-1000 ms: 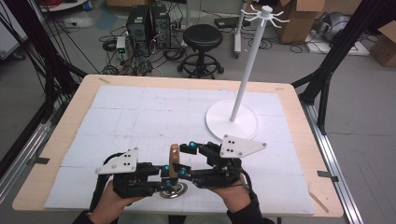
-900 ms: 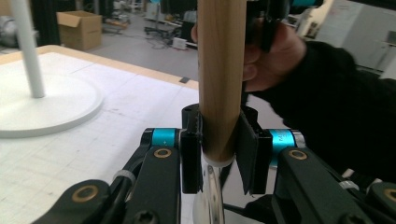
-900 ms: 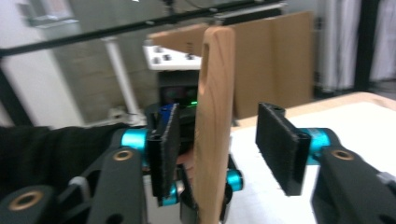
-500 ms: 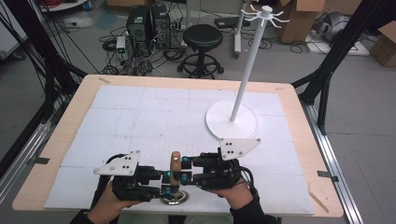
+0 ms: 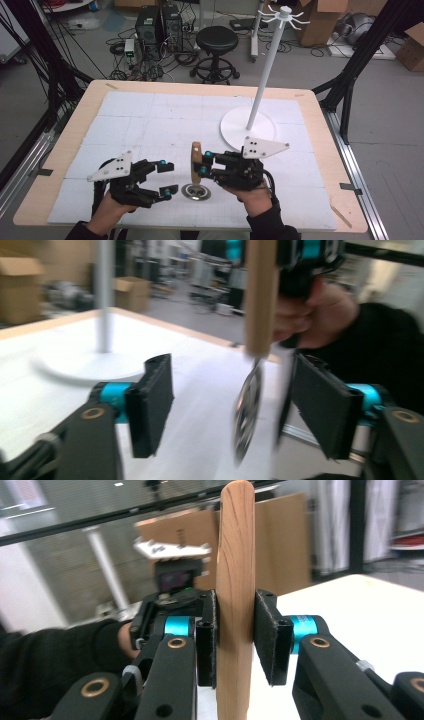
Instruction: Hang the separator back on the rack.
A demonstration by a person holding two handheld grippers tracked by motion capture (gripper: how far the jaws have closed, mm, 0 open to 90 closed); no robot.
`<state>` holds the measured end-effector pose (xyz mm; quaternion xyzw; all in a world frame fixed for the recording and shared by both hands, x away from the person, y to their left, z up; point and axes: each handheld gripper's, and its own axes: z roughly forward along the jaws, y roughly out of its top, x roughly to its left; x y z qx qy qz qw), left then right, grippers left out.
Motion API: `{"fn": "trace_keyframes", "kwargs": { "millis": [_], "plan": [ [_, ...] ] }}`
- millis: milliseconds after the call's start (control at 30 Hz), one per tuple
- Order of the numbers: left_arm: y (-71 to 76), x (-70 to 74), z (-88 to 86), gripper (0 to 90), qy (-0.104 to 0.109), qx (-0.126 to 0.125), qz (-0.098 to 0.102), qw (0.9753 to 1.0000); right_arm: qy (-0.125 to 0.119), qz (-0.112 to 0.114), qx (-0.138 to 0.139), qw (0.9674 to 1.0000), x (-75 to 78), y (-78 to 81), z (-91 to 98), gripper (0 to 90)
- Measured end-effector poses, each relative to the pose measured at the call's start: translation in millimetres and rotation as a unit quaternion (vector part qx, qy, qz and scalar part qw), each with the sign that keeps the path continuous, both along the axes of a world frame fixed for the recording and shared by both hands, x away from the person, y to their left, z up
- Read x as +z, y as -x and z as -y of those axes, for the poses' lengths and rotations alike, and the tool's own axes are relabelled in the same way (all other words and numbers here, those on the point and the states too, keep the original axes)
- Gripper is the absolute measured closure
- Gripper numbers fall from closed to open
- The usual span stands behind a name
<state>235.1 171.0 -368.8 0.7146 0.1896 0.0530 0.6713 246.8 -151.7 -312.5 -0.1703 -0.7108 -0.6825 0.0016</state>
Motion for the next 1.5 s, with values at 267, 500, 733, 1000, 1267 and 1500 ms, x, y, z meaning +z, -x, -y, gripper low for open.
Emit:
{"fn": "trace_keyframes", "kwargs": {
  "millis": [267, 500, 733, 1000, 1267, 1500],
  "plan": [
    [-12.8, -10.1, -30.8, 18.9, 0.000, 0.086, -0.007, 0.9963, 0.009, 0.002, -0.086, 0.9962, 24.9, -32.7, 30.2, 72.7],
    [-17.1, -15.9, -43.1, 18.7, -0.004, 0.113, -0.009, 0.9935, 0.010, 0.016, -0.110, 0.9938, 51.0, -63.4, 54.6, 72.7],
    [-19.3, -17.4, -47.2, 18.8, -0.007, 0.128, -0.011, 0.9917, 0.005, 0.027, -0.108, 0.9937, 78.6, -92.2, 80.8, 72.6],
    [-19.5, -17.1, -49.0, 16.3, -0.005, 0.133, -0.011, 0.9910, 0.005, 0.036, -0.117, 0.9925, 111.1, -116.7, 103.4, 72.6],
    [-18.4, -16.3, -50.8, 17.7, -0.002, 0.132, -0.014, 0.9912, -0.009, 0.047, -0.128, 0.9906, 132.8, -138.0, 115.8, 72.6],
    [-18.7, -15.6, -52.3, 17.9, 0.002, 0.135, -0.015, 0.9907, -0.018, 0.044, -0.139, 0.9891, 140.2, -148.3, 128.8, 72.6]
  ]
}}
